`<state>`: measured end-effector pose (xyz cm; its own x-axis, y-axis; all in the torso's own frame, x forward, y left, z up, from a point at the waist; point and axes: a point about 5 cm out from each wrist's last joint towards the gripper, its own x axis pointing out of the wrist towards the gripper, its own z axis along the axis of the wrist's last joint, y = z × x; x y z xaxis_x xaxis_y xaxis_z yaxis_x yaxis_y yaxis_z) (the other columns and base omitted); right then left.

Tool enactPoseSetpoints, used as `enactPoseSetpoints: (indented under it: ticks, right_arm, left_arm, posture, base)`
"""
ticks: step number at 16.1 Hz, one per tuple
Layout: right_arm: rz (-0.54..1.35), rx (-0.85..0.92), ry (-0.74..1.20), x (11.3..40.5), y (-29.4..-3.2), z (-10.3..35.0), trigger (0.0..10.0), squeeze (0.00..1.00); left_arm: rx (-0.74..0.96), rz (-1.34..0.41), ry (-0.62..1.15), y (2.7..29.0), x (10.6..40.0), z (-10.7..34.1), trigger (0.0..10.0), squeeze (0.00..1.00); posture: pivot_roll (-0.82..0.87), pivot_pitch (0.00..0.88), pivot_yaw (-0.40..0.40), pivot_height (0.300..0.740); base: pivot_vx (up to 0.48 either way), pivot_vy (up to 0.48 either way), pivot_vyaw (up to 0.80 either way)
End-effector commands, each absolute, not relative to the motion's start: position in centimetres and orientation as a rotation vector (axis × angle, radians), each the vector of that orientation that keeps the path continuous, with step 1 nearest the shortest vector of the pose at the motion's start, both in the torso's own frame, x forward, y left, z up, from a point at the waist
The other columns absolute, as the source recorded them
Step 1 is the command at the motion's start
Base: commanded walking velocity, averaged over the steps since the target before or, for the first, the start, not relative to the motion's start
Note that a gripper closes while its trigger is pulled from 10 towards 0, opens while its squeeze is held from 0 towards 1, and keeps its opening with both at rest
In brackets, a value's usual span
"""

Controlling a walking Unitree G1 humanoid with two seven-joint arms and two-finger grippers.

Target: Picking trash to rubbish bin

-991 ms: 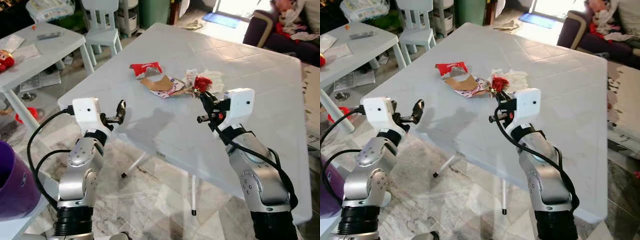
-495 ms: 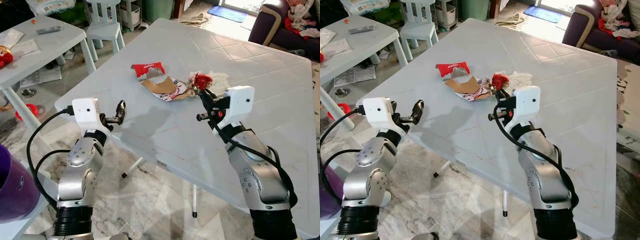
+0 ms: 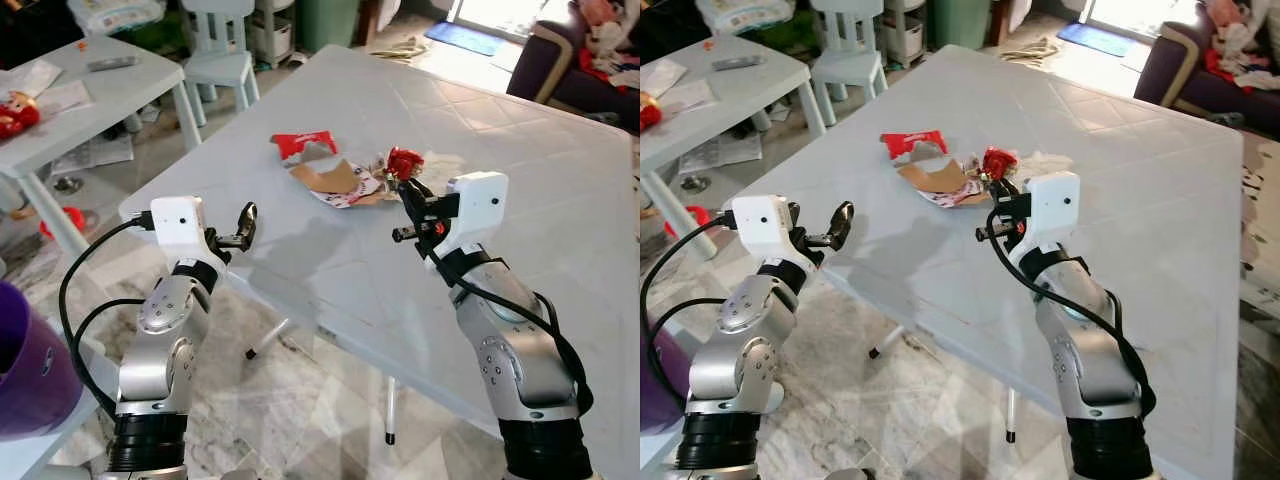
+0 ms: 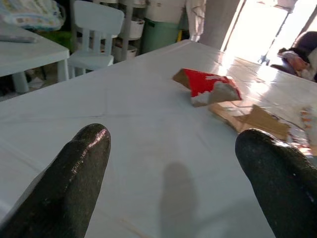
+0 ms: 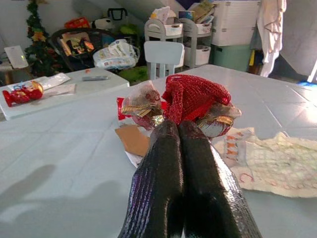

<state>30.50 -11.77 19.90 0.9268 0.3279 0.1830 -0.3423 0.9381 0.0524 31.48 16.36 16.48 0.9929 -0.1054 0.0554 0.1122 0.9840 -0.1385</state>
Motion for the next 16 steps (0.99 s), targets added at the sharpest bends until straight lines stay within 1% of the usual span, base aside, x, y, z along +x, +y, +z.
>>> enactPoseSetpoints:
  ticks: [1,11,16]
  right_arm:
    - [0.329,0.081,-0.173,30.58,-12.12,19.89,0.0,0.00]
    - [0.334,0.080,-0.168,30.54,-12.04,19.77,0.0,0.00]
    - [0.337,0.078,-0.164,30.50,-12.01,19.69,0.0,0.00]
  left_arm:
    - [-0.140,-0.126,-0.041,16.02,31.42,16.51,10.0,0.00]
    - [-0.130,-0.129,-0.030,15.95,31.39,16.34,10.0,0.00]
    - [-0.131,-0.115,-0.013,15.91,31.45,16.11,10.0,0.00]
  posture:
    - [0.09,0.113,-0.090,0.740]
    - [0.09,0.115,-0.090,0.740]
    - [0.09,0.116,-0.090,0.740]
  base:
    - [0.424,0.000,0.00]
    - [0.435,0.000,0.00]
    - [0.000,0.000,0.00]
